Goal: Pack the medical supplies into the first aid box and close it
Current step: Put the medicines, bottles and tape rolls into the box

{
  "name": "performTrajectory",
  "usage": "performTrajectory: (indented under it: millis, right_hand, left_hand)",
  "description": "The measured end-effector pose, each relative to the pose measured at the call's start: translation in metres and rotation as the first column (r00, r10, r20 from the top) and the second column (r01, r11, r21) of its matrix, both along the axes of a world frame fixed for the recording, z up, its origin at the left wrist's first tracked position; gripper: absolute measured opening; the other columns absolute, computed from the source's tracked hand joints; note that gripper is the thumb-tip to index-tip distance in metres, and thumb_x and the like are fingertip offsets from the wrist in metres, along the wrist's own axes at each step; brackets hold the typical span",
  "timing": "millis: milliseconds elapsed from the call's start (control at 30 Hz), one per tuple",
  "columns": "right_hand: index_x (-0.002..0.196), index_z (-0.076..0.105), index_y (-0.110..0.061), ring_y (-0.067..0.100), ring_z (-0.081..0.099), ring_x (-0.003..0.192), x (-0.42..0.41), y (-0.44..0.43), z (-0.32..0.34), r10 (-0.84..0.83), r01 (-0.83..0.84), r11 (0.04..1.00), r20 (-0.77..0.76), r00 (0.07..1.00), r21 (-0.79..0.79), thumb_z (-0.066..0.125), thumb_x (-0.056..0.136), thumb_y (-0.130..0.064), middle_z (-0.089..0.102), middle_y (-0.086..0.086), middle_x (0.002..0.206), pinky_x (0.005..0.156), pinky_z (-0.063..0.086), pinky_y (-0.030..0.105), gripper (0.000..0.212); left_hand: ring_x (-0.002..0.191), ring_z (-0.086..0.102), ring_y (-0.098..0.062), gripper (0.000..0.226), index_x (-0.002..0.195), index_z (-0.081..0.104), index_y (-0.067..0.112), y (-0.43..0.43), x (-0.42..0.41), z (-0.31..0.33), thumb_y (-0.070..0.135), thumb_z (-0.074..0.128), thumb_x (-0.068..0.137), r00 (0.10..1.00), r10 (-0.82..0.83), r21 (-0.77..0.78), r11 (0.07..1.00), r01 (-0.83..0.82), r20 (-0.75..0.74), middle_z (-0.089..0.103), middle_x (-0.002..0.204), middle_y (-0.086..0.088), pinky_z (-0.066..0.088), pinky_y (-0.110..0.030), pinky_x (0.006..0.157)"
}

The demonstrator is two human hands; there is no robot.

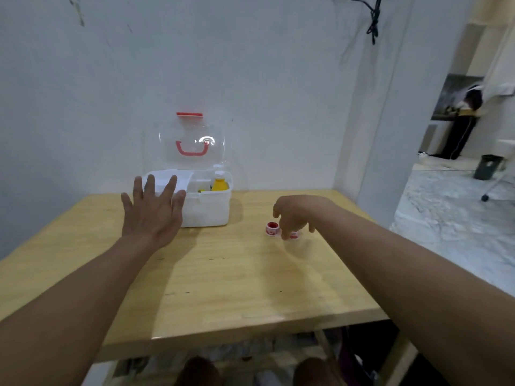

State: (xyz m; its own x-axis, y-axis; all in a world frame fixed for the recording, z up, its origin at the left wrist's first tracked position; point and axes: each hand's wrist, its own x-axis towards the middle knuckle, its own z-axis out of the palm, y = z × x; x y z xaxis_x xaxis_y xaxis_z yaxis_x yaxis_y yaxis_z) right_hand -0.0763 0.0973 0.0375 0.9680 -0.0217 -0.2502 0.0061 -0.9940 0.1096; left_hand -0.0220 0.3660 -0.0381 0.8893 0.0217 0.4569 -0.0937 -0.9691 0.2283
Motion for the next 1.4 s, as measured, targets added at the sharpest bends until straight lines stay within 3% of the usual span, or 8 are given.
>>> performTrajectory:
  millis: [167,300,467,800,1000,1167,1300,1400]
  right_hand:
    - [0.130,0.058,-0.009,0.027,0.074,0.090,0.007,-0.015,-0.023,-0.042,0.040,0.991,0.016,0.999,0.130,0.077,0.084,-0.022,0.070,0.011,0.112,0.079,0.060,0.036,0.052]
    - [0.115,0.068,-0.008,0.024,0.073,0.079,0.012,-0.016,-0.033,0.002,-0.028,0.976,0.121,0.993,0.215,0.071,0.086,-0.028,0.075,0.007,0.095,0.066,0.057,0.030,0.035]
    - [0.104,0.073,-0.007,0.026,0.068,0.094,0.020,-0.013,-0.037,0.062,-0.098,0.976,0.183,0.981,0.196,0.065,0.089,-0.035,0.072,0.010,0.105,0.063,0.045,0.029,0.033]
    - [0.096,0.073,-0.021,0.015,0.067,0.062,0.020,0.012,0.028,0.133,-0.211,0.930,0.263,0.956,0.299,0.065,0.091,-0.041,0.076,0.000,0.074,0.053,0.044,0.021,0.023]
    - [0.099,0.072,-0.018,0.010,0.065,0.053,0.043,0.052,0.067,0.226,-0.329,0.903,0.345,0.911,0.277,0.068,0.089,-0.043,0.073,-0.002,0.072,0.051,0.043,0.020,0.027]
    - [0.106,0.072,-0.018,0.019,0.072,0.072,0.074,0.093,0.077,0.309,-0.417,0.882,0.398,0.864,0.219,0.069,0.088,-0.041,0.075,0.003,0.088,0.052,0.047,0.022,0.030]
    - [0.107,0.074,-0.015,0.019,0.069,0.074,0.104,0.128,0.073,0.373,-0.480,0.858,0.422,0.827,0.183,0.069,0.088,-0.041,0.075,0.004,0.096,0.050,0.043,0.020,0.032]
    - [0.110,0.074,-0.015,0.017,0.067,0.080,0.123,0.151,0.066,0.419,-0.523,0.840,0.437,0.796,0.147,0.068,0.089,-0.041,0.074,0.003,0.100,0.058,0.043,0.022,0.034]
  left_hand:
    - [0.149,-0.005,-0.029,0.062,0.154,0.016,0.034,0.000,-0.003,0.003,0.056,0.008,0.097,1.000,0.001,0.002,1.000,-0.001,-0.031,0.009,0.163,-0.012,0.002,-0.058,0.117]
    - [0.150,-0.005,-0.028,0.061,0.154,0.015,0.034,0.001,-0.004,0.003,0.055,0.010,0.097,0.999,-0.004,-0.003,1.000,0.004,-0.036,0.009,0.163,-0.012,0.002,-0.058,0.117]
    - [0.150,-0.003,-0.027,0.060,0.154,0.015,0.035,0.001,-0.004,0.003,0.055,0.012,0.098,0.999,-0.020,-0.030,0.999,0.020,-0.028,0.012,0.162,-0.011,0.003,-0.057,0.117]
    - [0.150,0.007,-0.027,0.057,0.153,0.023,0.027,0.018,-0.005,0.010,0.047,0.016,0.100,1.000,-0.005,-0.091,0.996,0.007,0.023,0.022,0.160,-0.010,0.007,-0.055,0.118]
    - [0.149,0.009,-0.025,0.058,0.153,0.024,0.028,0.025,-0.005,0.008,0.048,0.014,0.100,1.000,-0.013,-0.120,0.993,0.009,-0.028,0.023,0.160,-0.008,0.010,-0.053,0.118]
    - [0.149,0.013,-0.023,0.058,0.153,0.024,0.024,0.032,-0.002,0.007,0.046,0.015,0.101,1.000,-0.016,-0.134,0.991,0.016,-0.005,0.024,0.160,-0.007,0.011,-0.051,0.119]
    - [0.149,0.012,-0.021,0.061,0.154,0.021,0.024,0.040,0.000,0.004,0.050,0.011,0.099,1.000,-0.003,-0.132,0.991,0.004,0.004,0.024,0.161,-0.005,0.010,-0.051,0.120]
    - [0.149,0.013,-0.020,0.065,0.154,0.019,0.024,0.042,0.001,0.002,0.054,0.007,0.098,1.000,-0.014,-0.132,0.991,0.016,0.016,0.024,0.161,-0.004,0.010,-0.050,0.120]
